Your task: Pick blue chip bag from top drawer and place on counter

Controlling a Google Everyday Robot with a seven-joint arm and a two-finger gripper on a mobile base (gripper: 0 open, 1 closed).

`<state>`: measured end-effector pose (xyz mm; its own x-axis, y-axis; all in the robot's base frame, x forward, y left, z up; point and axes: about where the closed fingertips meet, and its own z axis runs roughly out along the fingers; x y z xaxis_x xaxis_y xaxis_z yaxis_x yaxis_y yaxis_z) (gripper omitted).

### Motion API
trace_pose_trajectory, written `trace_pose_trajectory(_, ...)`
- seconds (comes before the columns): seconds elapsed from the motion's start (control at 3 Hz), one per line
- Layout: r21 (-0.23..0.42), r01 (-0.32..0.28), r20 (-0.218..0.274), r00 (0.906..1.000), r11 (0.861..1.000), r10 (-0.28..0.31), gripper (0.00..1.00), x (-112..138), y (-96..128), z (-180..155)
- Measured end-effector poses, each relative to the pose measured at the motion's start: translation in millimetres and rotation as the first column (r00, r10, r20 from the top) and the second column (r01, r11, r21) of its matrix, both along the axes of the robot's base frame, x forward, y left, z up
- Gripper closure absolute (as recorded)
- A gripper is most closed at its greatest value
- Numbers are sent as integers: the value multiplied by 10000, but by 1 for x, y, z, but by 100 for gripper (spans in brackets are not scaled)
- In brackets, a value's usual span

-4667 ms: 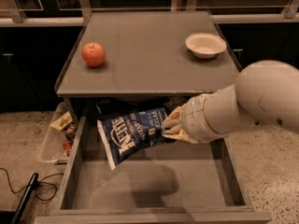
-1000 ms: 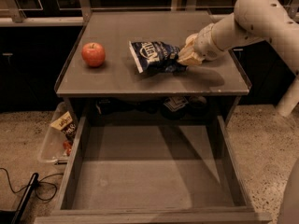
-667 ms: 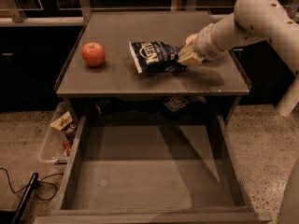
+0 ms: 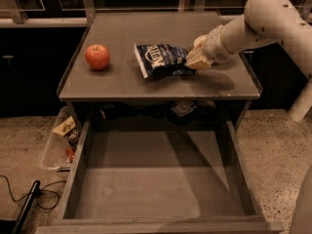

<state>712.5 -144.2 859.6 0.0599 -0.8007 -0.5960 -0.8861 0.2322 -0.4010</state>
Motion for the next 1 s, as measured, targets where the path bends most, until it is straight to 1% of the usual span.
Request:
trace_pose_trajectory(0.33, 0, 0, 0, 10000, 10000, 0, 11, 0, 0, 0)
trace_pose_trajectory(0.67, 0, 0, 0, 10000, 10000, 0, 0, 0, 0, 0)
trace_pose_trajectory(1.0, 0, -1, -1, 10000, 10000, 1, 0, 0, 0, 0)
